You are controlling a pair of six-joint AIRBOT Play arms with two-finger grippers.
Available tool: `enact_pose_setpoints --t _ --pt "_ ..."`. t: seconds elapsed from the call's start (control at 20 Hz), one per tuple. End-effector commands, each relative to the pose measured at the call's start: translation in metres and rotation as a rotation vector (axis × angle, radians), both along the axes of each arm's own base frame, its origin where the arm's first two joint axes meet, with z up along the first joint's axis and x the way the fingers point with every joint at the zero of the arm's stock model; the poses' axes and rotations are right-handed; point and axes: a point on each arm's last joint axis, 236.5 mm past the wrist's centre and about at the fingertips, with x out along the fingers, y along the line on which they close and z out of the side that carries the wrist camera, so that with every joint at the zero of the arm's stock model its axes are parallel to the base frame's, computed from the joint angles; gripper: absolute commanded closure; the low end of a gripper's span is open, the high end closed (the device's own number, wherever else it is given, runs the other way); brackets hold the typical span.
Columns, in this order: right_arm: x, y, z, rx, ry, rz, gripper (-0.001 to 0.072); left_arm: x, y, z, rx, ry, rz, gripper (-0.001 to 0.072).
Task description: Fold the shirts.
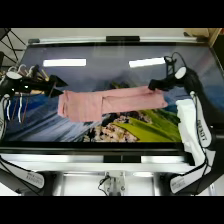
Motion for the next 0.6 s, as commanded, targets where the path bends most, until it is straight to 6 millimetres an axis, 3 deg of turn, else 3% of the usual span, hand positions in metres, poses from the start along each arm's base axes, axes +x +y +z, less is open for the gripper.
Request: enact_pose_setpoints --t 0.0,0.1,0.2,0.55 --pt "-0.027 -0.050 0.001 0.030 0.109 -0.068 0.0050 -0.011 0.012 0.041 -0.017 -0.026 -0.051 0.0138" --pt "-0.044 -0.069 -0.015 0.083 0.208 -0.142 0.0049 -0.015 0.008 0.064 -0.003 -0.073 -0.060 0.0175" --pt "-0.053 -0.068 -0.033 0.135 0.284 -0.168 0.0036 -0.024 -0.005 0.083 0.008 -0.110 -0.108 0.0175" --pt "-0.042 -0.002 -0.073 0.193 0.316 -0.093 0.0036 -0.055 -0.079 0.120 0.030 -0.217 -0.316 0.0176"
